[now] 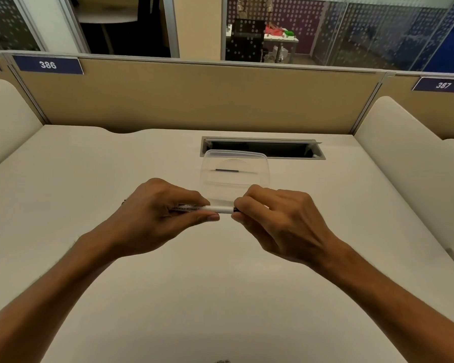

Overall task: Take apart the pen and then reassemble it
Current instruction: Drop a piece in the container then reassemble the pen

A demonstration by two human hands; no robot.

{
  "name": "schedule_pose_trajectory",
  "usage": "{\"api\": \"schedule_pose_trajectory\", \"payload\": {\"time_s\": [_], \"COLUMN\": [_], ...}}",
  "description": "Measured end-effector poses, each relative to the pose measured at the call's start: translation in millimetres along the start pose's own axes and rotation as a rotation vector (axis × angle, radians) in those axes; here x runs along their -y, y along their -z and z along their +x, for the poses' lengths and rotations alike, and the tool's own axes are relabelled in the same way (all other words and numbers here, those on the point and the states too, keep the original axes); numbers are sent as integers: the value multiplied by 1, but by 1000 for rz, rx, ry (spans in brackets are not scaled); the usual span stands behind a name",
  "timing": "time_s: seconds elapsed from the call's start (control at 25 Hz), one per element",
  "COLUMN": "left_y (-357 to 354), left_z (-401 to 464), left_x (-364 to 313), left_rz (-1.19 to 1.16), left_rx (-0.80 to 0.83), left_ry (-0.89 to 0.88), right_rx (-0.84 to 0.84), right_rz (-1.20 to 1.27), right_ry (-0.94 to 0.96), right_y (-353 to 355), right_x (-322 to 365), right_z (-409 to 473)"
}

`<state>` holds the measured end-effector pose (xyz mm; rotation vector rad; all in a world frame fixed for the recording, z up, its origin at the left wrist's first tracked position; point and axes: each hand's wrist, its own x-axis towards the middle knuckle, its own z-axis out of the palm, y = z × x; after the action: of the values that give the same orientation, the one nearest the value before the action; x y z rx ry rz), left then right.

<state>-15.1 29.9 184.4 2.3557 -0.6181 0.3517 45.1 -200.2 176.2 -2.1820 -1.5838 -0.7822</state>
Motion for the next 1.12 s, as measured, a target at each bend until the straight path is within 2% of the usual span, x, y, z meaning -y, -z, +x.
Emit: {"api": "schedule_pose_trajectory", "payload": {"time_s": [0.16,0.32,0.48,0.56,0.68,0.8,0.88,1.12], "left_y": [0,0,0,-2,-2,-3,-2,-1], "left_z": [0,1,-1,-1,2,1,0,0], "left_x": [-4,-8,-8,-8,-8,-6,-5,-4], "left_rz": [103,311,532,538,428,365,327,152], "left_rx": [-31,-95,-74,-66,-89,-75,-56,-13], "left_ry": [-46,-136,-222,-218,-149,-83,-43,17], "right_rx": [-2,16,153,229,169,4,-43,-14], "right_rz": [155,489,1133,1262,1107,710,496,36], "right_ry": [-93,-355,-782,-885,-798,-625,-518,-92], "right_y": [1,-4,-5,-4,-7,-10,-9,-8], "right_x": [3,11,15,12,13,13,9,-1], "right_z": [1,1,4,4,2,-3,-3,-5]}}
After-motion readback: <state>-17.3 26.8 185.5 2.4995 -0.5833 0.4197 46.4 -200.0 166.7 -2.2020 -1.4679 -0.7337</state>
